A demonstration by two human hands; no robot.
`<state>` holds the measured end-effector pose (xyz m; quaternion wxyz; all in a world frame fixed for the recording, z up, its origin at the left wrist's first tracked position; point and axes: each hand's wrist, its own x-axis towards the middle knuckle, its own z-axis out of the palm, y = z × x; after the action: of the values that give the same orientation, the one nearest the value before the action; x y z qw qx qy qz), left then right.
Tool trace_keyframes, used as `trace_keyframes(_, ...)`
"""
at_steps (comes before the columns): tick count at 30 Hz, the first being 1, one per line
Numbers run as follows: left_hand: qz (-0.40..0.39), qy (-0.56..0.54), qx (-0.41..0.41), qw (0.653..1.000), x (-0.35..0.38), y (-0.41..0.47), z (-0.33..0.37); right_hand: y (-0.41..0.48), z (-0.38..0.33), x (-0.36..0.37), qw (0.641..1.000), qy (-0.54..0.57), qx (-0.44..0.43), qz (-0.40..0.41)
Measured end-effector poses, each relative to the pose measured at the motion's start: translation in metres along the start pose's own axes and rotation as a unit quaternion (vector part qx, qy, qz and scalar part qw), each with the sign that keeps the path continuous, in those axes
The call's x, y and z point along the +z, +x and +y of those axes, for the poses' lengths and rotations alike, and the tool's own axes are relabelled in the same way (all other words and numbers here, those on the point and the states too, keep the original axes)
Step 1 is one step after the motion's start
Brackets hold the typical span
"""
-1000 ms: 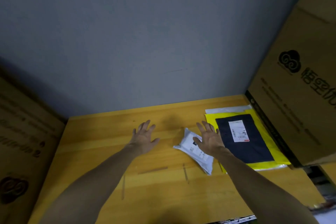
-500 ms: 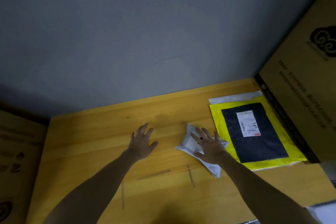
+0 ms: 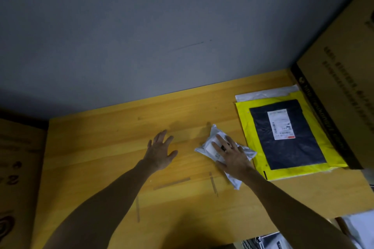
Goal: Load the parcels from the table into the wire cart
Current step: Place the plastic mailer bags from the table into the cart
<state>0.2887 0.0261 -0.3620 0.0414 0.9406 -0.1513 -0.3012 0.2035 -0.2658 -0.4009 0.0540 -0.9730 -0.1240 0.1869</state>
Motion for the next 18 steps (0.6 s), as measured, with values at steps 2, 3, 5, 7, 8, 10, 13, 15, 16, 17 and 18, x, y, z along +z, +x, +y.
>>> trace_keyframes(2,0.006,-0.004,-0.001,1.0,-0.004,-0.005,0.002,0.0,-0.004,0.003,0.999,0.014,0.003,0.033)
trace_keyframes(3,0.011,-0.007,-0.002,1.0,-0.007,-0.008,0.003,0.001,-0.004,0.004,0.999,0.018,0.005,0.032)
trace_keyframes(5,0.022,-0.01,-0.004,1.0,-0.014,-0.015,0.006,0.001,-0.007,0.0,0.999,0.022,0.014,0.024)
trace_keyframes(7,0.032,-0.004,-0.006,0.999,-0.02,-0.024,0.008,-0.002,-0.011,-0.01,0.999,0.038,0.027,0.018)
trace_keyframes(8,0.036,0.004,-0.006,0.999,-0.024,-0.029,0.009,-0.004,-0.015,-0.017,0.998,0.047,0.031,0.021)
trace_keyframes(10,0.044,0.016,-0.007,0.999,-0.031,-0.042,0.008,-0.009,-0.022,-0.031,0.996,0.072,0.044,0.026)
trace_keyframes(13,0.063,0.025,-0.014,0.998,-0.043,-0.06,0.006,-0.014,-0.027,-0.056,0.995,0.078,0.054,0.043)
trace_keyframes(15,0.078,0.03,-0.017,0.996,-0.053,-0.074,0.006,-0.018,-0.029,-0.07,0.994,0.081,0.054,0.051)
trace_keyframes(16,0.087,0.033,-0.017,0.995,-0.058,-0.081,0.007,-0.021,-0.03,-0.075,0.994,0.081,0.053,0.058)
trace_keyframes(17,0.097,0.034,-0.016,0.995,-0.063,-0.088,0.007,-0.025,-0.031,-0.081,0.993,0.083,0.054,0.067)
trace_keyframes(18,0.107,0.034,-0.017,0.994,-0.068,-0.093,0.007,-0.027,-0.031,-0.086,0.992,0.086,0.052,0.079)
